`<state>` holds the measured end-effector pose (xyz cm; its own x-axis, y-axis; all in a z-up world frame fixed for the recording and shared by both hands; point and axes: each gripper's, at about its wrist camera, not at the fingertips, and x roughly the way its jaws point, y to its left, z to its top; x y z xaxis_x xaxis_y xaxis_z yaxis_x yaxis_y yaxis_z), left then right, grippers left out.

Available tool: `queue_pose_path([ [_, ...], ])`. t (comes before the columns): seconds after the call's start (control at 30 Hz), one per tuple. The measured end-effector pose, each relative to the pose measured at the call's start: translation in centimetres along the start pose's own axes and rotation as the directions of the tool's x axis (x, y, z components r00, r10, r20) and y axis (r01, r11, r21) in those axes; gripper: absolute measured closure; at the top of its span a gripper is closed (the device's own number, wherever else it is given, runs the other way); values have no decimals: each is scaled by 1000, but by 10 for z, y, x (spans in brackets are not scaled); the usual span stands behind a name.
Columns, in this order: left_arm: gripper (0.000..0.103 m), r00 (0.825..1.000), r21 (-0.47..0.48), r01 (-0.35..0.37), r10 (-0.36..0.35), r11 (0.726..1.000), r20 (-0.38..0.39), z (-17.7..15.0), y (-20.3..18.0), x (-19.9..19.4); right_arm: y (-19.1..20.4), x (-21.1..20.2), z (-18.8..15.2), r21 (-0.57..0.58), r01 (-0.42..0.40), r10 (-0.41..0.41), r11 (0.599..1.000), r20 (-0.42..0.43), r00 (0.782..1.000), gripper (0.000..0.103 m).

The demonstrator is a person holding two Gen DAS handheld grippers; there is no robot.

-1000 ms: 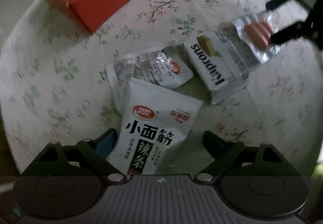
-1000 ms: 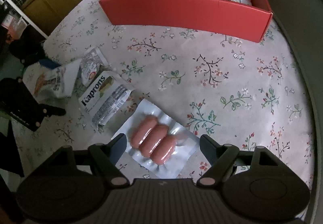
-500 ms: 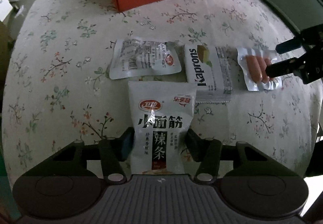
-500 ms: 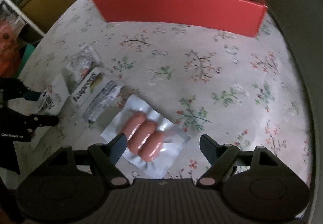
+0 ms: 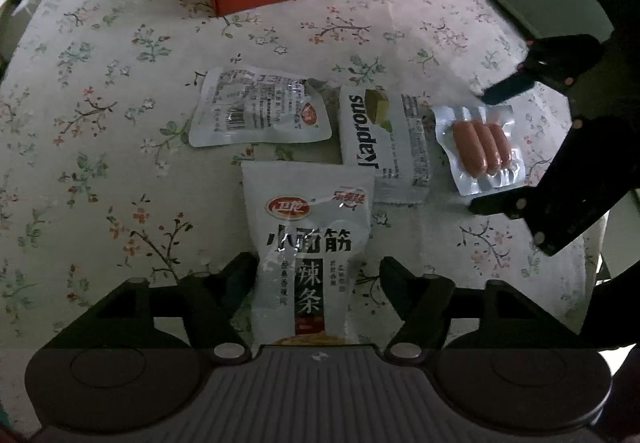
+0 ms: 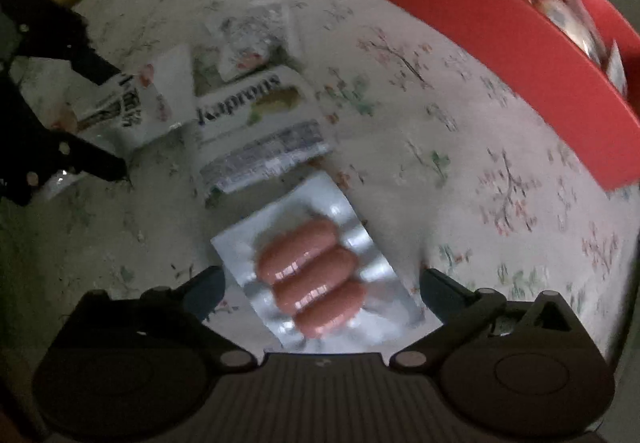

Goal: Organize snacks
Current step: 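Move the left tool to the white gluten snack bag while the right tool approaches the sausage pack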

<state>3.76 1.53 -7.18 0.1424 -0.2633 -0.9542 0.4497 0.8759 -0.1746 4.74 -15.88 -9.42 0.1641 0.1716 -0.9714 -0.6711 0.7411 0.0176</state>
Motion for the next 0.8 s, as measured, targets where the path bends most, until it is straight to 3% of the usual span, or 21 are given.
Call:
queue_pose_path([
  [0.3, 21, 1000, 21, -2, 2, 1000, -2, 0, -5, 1, 3, -1, 6, -56, 24, -26, 998, -35, 999, 0],
  [0.37, 22, 1000, 27, -12, 12, 1000, -3, -2, -6, -1, 16, -6, 8, -87, 22, -25, 996, -34, 999, 16],
  [0.43, 22, 1000, 22, -8, 8, 1000, -4, -3, -5, -2, 23, -7, 5, -87, -10, 4, 996, -65, 998, 23],
  [0.57, 21, 1000, 0, 4, -4, 1000, -5, -4, 1, -5, 26, -9, -1, -52, -1, -3, 999, -73, 997, 24],
  [0.6, 20, 1000, 1, 3, -3, 1000, -5, -5, 1, -5, 26, -8, -1, -34, 5, -7, 999, -67, 998, 23],
  [0.63, 17, 1000, 5, 2, -2, 1000, -7, -5, 1, -5, 25, -7, 0, -15, 11, -12, 1000, -62, 998, 17],
  [0.67, 13, 1000, 10, -4, 4, 1000, -10, -5, 0, -3, 19, -4, 1, 8, 7, -6, 1000, -62, 998, 4],
  [0.7, 12, 1000, 16, -11, 11, 1000, -9, -5, -1, -2, 19, 0, 1, 23, 7, -6, 1000, -54, 999, 0],
  [0.8, 10, 999, 62, -53, 53, 997, -5, -8, -10, 1, 15, 3, 3, 72, 22, -21, 997, -26, 999, 0],
])
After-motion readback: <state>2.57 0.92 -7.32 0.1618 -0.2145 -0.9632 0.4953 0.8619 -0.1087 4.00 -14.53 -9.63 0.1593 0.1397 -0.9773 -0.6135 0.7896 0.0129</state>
